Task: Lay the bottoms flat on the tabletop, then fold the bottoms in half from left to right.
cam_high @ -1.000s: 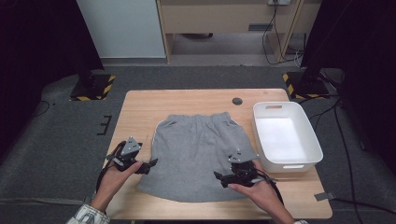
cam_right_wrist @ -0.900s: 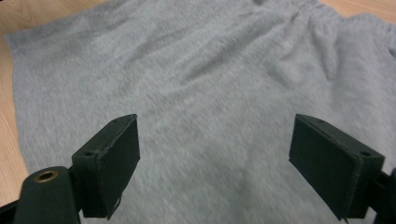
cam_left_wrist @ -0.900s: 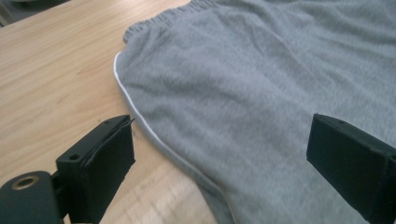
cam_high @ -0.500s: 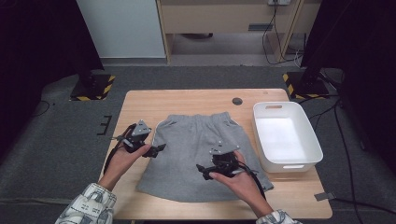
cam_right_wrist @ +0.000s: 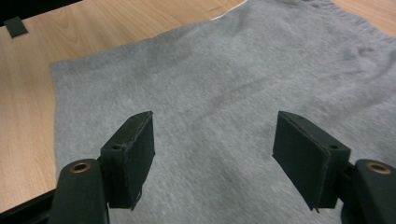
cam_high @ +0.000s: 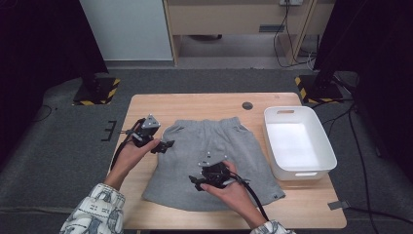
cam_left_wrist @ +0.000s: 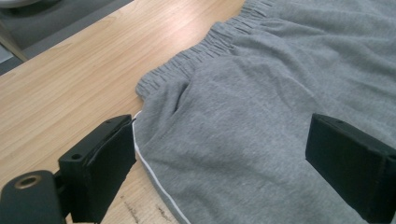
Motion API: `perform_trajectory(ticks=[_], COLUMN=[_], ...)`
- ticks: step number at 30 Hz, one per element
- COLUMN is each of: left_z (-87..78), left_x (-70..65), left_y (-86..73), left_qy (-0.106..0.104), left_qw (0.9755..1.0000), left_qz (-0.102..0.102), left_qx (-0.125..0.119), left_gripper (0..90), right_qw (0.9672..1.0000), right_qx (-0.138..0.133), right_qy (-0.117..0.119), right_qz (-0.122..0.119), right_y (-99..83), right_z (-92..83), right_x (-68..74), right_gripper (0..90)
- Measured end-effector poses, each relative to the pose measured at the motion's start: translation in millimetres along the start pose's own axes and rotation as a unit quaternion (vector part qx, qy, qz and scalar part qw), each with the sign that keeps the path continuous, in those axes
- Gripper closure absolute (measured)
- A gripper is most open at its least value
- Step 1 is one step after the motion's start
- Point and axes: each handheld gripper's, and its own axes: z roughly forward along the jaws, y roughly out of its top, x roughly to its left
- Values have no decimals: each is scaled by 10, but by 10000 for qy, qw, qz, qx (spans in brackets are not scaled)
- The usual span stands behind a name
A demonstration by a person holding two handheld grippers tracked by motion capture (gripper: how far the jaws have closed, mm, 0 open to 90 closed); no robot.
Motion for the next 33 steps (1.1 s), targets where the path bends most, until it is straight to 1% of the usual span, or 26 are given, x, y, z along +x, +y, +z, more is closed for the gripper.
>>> perform_trajectory(ticks=[1, 4, 6, 8, 10, 12, 15, 17, 21, 25, 31, 33], left_z=[4, 14, 8, -7, -28, -45, -64, -69, -66, -60, -51, -55], left_x=[13, 42, 37, 21, 6, -9, -24, -36, -51, -54, -68, -63], left_y=[-5, -28, -35, -33, -27, -18, -1, 8, 17, 16, -2, -2], left_qy=[10, -24, 16, 29, 70, 76, 143, 128, 86, 115, 117, 111], left_qw=[10000, 10000, 9999, 10000, 9999, 10000, 9999, 9999, 9999, 9999, 9996, 9997], left_qz=[13, -54, -30, -1, 14, -5, 46, 52, 102, 89, 129, 97], left_qx=[10, 57, 113, 93, 86, 46, 70, 38, 76, 93, 200, 198], left_gripper=[77, 77, 78, 78, 78, 78, 78, 78, 78, 77, 77, 77], right_qw=[10000, 10000, 9999, 9997, 9996, 9994, 9991, 9990, 9984, 9976, 9966, 9964], right_qx=[7, 8, 27, 23, 27, 14, -3, 4, 36, 73, 168, 192], right_qy=[13, 70, 99, 214, 275, 331, 411, 442, 531, 637, 729, 751], right_qz=[-18, -11, -22, -61, -56, -35, -83, -111, -174, -261, -333, -337], right_y=[4, 25, 38, 45, 53, 63, 72, 79, 87, 80, 43, 32], right_z=[7, 32, 75, 112, 148, 189, 232, 259, 318, 379, 485, 515], right_x=[11, 43, 95, 152, 208, 273, 349, 390, 465, 550, 636, 647], right_gripper=[291, 299, 301, 300, 311, 335, 374, 401, 464, 537, 563, 562])
